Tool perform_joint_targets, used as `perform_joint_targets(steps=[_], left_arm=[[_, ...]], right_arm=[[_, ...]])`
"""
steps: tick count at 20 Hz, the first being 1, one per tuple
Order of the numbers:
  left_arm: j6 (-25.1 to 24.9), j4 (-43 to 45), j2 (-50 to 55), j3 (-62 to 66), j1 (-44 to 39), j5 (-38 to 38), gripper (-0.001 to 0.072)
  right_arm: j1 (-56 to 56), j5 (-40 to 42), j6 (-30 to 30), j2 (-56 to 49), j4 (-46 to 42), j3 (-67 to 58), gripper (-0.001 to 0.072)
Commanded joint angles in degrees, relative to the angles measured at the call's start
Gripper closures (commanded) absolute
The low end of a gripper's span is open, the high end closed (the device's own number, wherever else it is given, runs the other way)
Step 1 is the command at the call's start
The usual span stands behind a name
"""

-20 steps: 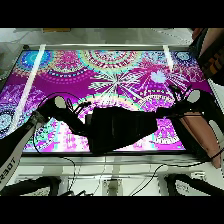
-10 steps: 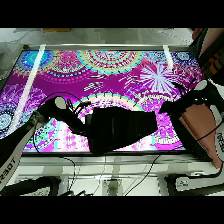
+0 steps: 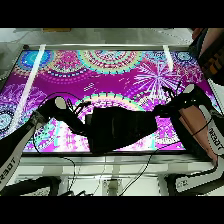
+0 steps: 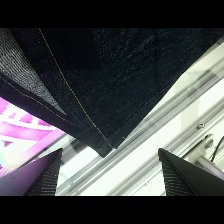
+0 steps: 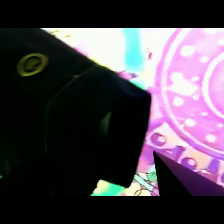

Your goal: Fold the clothes and pants, and hang the long-sleeved shirts on hangers.

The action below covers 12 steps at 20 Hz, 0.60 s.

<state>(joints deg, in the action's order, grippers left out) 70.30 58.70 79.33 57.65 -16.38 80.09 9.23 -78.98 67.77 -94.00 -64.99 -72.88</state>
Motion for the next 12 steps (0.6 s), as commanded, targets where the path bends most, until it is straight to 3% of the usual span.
perform_joint_targets(steps=[1,4,10,12], left_arm=[[0.0,0.0,0.0,0.0,0.0,0.0,0.0014],[0.0,0.0,0.0,0.0,0.0,0.0,0.0014],[-0.2,0.0,0.0,0.0,0.0,-3.7,0.0013],[-0.2,0.1,0.0,0.0,-0.1,-6.8,0.0014]], right_arm=[[-0.8,2.8,2.1,-1.5,-1.1,0.4,0.0021],[-0.8,1.3,0.0,-4.8,6.4,2.7,0.0086],[-3.6,1.2,-10.8,-7.1,23.3,9.9,0.0092],[-6.2,-0.2,-11.2,-7.1,25.3,9.9,0.0345]])
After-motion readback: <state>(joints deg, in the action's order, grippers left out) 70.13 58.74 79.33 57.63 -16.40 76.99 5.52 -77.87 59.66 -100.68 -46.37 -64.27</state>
